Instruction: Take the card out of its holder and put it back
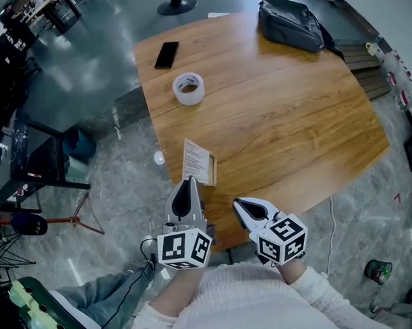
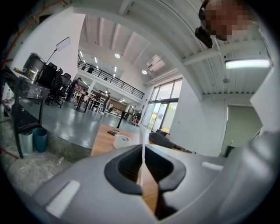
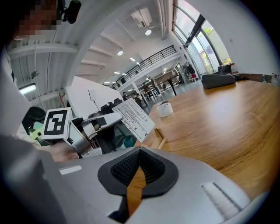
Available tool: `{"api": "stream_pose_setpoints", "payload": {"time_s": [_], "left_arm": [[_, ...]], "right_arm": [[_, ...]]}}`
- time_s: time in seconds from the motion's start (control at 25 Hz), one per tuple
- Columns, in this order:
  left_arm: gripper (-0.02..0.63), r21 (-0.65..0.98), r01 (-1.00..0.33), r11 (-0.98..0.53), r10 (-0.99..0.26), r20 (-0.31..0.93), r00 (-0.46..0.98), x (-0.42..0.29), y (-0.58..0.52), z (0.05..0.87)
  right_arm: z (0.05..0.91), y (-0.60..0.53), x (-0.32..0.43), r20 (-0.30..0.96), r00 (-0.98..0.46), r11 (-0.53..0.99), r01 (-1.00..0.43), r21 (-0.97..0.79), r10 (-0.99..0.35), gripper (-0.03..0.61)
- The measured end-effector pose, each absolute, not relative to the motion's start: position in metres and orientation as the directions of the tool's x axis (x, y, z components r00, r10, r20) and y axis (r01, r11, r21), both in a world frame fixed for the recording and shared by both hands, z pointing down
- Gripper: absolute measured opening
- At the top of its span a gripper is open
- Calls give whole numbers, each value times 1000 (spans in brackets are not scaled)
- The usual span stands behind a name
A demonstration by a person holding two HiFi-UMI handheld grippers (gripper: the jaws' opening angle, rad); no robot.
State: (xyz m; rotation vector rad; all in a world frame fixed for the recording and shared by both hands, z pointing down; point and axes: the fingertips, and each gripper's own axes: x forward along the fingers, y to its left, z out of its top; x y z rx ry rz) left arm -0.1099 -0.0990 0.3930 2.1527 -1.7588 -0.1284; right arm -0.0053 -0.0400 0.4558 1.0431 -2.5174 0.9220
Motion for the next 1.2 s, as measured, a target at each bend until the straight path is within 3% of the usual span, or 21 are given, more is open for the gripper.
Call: {"api": "stream_pose_setpoints", "payload": {"time_s": [1.2], "left_arm": [[18, 323, -935, -146, -958, 190, 215, -108, -102, 413]], "right_arm": [[468, -38, -5, 483, -707, 527, -707, -472, -517, -2]]}}
